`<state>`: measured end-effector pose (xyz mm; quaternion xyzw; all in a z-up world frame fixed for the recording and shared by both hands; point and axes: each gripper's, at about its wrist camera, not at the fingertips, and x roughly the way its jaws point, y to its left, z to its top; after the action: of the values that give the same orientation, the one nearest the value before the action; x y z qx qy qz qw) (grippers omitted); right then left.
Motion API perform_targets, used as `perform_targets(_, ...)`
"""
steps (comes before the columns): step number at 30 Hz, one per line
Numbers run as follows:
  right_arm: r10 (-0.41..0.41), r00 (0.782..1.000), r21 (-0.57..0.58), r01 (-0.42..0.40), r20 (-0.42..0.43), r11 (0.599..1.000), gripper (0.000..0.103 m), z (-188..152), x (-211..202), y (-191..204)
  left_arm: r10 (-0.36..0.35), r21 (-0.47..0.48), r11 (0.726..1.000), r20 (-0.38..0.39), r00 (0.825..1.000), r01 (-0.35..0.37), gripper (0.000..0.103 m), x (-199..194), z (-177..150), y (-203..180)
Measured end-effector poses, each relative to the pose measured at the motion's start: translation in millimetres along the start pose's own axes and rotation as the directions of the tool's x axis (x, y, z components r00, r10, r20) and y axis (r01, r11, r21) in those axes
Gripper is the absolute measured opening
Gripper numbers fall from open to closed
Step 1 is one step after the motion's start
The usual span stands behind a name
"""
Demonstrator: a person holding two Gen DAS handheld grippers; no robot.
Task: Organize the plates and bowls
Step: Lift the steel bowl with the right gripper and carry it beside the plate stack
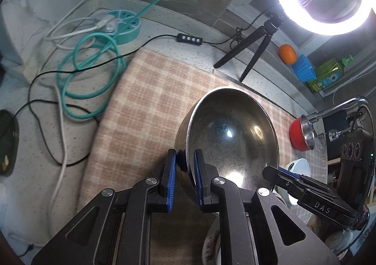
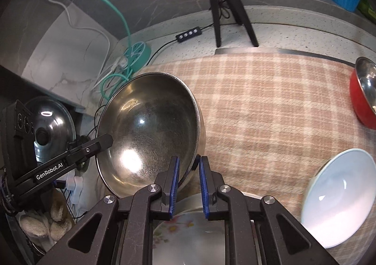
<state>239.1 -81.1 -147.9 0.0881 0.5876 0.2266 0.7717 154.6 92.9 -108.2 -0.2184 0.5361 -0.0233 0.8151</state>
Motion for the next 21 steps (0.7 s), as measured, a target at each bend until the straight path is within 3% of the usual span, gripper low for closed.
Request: perform_targets(21, 0.043, 0.996, -0.061, -0.048, -0.074, 0.997, 0.015, -29.6, 35.5, 45.4, 0.049, -0.095, 0.994, 0.01, 0.999, -0.048, 0.013, -13.2, -29.9, 56.6)
